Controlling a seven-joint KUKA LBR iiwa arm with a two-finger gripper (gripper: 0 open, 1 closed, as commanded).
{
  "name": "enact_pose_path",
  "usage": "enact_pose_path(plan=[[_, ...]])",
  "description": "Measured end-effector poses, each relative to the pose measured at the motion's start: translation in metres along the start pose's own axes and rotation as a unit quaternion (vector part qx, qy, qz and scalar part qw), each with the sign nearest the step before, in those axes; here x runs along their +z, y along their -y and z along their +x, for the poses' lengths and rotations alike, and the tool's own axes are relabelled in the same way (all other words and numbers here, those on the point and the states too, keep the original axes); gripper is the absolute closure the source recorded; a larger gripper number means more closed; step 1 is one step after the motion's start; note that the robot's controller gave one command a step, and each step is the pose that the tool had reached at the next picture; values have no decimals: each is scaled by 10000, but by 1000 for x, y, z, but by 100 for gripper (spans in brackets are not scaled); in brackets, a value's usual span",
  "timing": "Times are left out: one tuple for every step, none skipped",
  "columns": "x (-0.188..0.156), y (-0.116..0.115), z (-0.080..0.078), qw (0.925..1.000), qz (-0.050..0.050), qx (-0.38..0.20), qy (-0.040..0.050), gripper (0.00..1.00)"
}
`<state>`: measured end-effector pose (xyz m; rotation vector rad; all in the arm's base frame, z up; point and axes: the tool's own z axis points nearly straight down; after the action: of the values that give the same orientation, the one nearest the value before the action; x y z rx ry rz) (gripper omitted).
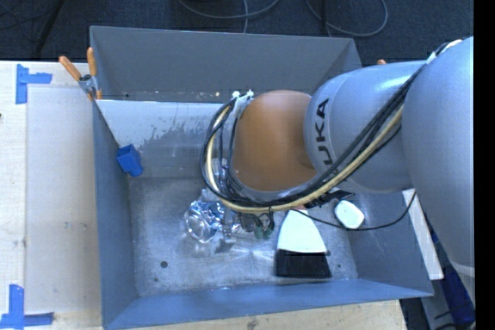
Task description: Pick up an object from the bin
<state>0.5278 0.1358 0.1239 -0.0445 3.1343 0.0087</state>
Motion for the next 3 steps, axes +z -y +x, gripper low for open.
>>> enact_pose_path(plan=[[44,28,-21,9993,4,368,24,100],[44,28,-21,9993,3,372,24,100],[10,22,-15,9995,7,320,29,100]])
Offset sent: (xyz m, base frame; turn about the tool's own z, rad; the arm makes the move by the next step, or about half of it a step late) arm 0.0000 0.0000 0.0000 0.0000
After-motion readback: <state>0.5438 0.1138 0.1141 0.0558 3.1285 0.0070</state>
